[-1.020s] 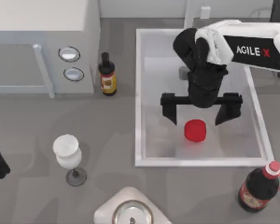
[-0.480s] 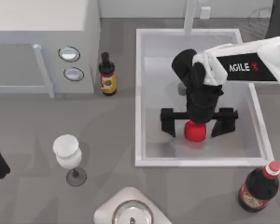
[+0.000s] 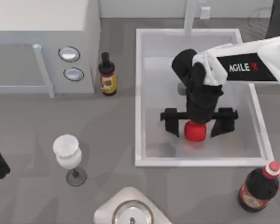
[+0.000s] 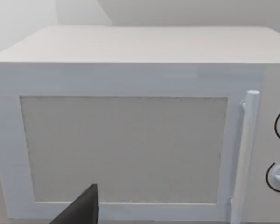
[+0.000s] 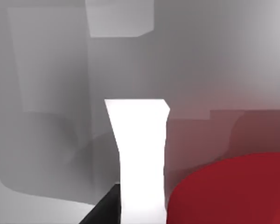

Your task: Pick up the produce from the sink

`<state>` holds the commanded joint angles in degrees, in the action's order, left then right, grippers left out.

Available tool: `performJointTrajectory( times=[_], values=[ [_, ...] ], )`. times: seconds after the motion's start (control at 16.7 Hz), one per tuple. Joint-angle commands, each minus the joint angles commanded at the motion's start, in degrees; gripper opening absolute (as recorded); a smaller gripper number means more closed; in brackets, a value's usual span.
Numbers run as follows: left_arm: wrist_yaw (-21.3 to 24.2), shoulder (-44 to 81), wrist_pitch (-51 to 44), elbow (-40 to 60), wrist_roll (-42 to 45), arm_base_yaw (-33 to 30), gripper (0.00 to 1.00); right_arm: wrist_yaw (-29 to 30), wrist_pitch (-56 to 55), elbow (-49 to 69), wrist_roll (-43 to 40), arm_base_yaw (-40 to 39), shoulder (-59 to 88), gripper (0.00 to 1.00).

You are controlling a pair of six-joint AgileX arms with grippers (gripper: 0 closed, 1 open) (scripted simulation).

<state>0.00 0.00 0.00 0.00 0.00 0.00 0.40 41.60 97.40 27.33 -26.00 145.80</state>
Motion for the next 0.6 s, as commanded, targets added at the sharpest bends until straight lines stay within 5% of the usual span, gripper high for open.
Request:
performJointTrajectory(
  times=[0.36,0.6],
  values=[
    [0.00,0.00,0.00,0.00,0.00,0.00,1.00,0.00,0.00,0.00,0.00,0.00,0.00,0.02],
    [0.00,0.00,0.00,0.00,0.00,0.00,1.00,0.00,0.00,0.00,0.00,0.00,0.00,0.00]
  ],
)
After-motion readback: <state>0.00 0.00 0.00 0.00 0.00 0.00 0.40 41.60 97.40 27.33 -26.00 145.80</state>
